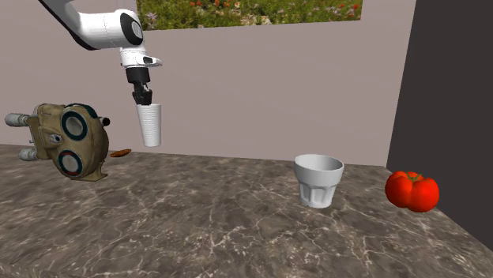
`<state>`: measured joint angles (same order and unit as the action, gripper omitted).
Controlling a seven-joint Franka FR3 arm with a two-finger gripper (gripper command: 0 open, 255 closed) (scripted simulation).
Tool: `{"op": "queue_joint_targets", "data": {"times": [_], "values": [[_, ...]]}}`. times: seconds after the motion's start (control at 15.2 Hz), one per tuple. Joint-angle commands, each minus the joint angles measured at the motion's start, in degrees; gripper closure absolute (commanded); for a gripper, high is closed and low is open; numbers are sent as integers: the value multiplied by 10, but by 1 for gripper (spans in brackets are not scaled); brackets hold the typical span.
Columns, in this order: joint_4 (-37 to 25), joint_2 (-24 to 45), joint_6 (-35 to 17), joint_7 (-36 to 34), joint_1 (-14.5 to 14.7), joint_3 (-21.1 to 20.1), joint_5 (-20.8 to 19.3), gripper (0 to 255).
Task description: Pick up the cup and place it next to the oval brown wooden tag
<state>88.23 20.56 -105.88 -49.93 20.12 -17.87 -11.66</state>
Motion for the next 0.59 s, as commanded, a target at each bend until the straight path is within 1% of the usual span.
{"op": "queue_joint_targets", "data": {"times": [0.0,0.53], "values": [[13,2,-16,-3,0,0,-2,255],[54,17,-70,-12,0,4,-9,255]]}}
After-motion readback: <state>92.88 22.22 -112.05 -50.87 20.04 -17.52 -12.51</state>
